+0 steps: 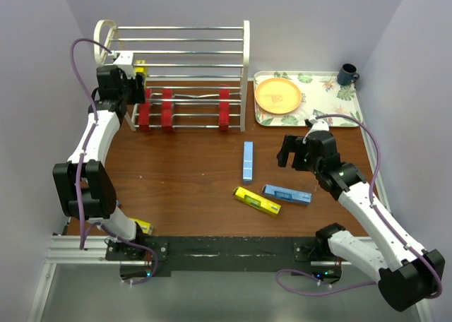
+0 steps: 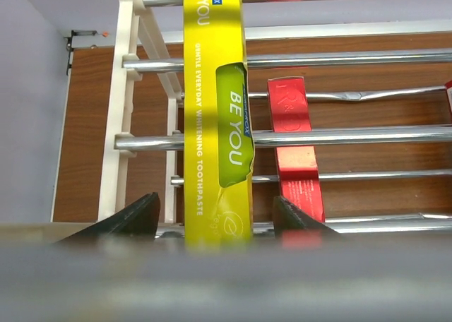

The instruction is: Place and organize the toothpastes onto the shelf

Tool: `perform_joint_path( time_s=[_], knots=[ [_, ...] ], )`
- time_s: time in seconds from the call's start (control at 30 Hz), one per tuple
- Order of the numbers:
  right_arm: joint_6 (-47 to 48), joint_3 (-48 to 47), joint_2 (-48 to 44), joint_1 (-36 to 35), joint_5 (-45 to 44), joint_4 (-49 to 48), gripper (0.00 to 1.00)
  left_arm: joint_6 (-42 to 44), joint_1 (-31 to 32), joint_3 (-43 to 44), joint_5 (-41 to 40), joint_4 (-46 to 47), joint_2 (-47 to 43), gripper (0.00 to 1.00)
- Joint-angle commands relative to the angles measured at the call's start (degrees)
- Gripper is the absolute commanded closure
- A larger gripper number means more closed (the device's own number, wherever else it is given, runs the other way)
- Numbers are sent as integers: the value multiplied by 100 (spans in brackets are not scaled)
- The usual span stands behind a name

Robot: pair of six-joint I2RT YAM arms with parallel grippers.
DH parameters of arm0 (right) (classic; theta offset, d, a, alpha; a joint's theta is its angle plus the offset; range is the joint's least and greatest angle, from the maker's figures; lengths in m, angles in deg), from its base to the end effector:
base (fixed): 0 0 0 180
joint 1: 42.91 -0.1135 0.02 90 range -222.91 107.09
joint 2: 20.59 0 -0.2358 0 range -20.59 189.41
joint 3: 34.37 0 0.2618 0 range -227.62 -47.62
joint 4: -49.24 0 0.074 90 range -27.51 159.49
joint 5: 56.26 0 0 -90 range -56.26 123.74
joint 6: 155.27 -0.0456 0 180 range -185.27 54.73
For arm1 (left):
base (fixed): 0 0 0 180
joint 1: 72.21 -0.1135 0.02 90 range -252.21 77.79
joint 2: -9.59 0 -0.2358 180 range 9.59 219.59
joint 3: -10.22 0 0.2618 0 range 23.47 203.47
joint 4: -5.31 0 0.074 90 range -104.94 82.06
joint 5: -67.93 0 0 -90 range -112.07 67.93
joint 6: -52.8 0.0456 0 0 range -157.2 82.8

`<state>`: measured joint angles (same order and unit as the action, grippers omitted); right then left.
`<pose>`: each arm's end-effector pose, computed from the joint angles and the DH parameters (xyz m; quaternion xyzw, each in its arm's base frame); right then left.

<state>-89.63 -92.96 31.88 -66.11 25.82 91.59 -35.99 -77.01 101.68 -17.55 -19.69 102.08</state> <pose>0.2164 0.0859 0.2580 0.0402 0.8894 0.1255 0.4377 0.3982 0.0298 0.2919 -0.0057 0.8478 -0.0057 0.5303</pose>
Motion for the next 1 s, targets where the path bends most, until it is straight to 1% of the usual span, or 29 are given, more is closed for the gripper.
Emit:
perform_joint_path(
  time_s=[0.0, 0.03, 0.1, 0.13, 0.17, 0.23, 0.37, 0.43, 0.53, 0.57, 0.63, 0.73, 0.83, 0.87, 0.9, 0.97],
  knots=[
    [45, -1, -61, 0, -43, -142, 2, 19, -30, 159, -74, -91, -195, 25],
    [45, -10, -70, 0, -34, -142, 2, -24, -30, 142, -56, -91, -240, 18],
    [63, -36, -61, 9, -25, -142, 2, -77, -30, 80, -3, -91, -389, 14],
    [80, -45, -61, 9, -16, -142, 2, -77, -21, 54, -12, -100, -450, 9],
    [115, -80, -53, 9, -16, -124, 2, -77, -30, 1, -3, -100, -581, 7],
    [186, -133, -35, 0, -34, -89, 3, -288, -30, -69, 6, -108, -731, 2],
    [423, -317, 44, 0, -192, 77, 3, -402, -13, -437, 154, -117, -1284, 0],
    [423, -361, 70, 17, -175, 131, 3, -289, -4, -605, 173, -161, -1496, 0],
    [388, -379, 114, 0, -60, 157, 3, -148, 136, -1079, 173, -126, -2031, 0],
    [371, -396, 132, 9, -17, 183, 3, 26, 198, -1341, 181, -117, -2303, 0],
    [379, -449, 176, 9, 45, 218, 3, 291, 426, -1563, 225, -126, -2550, 0],
    [414, -563, 264, 0, 141, 271, 3, 888, 1137, -1958, 541, -240, -2955, 0],
    [493, -651, 334, 0, 186, 271, 3, 1293, 1665, -2310, 1059, -345, -3324, 0],
    [537, -695, 343, 9, 195, 271, 3, 1372, 1779, -2467, 1391, -389, -3447, 0],
    [546, -713, 343, 0, 195, 263, 2, 1712, 2042, -2573, 1664, -459, -3518, 0],
    [538, -748, 326, 0, 116, 280, 1, 1978, 2350, -2871, 2217, -434, -3623, 0]
  ],
)
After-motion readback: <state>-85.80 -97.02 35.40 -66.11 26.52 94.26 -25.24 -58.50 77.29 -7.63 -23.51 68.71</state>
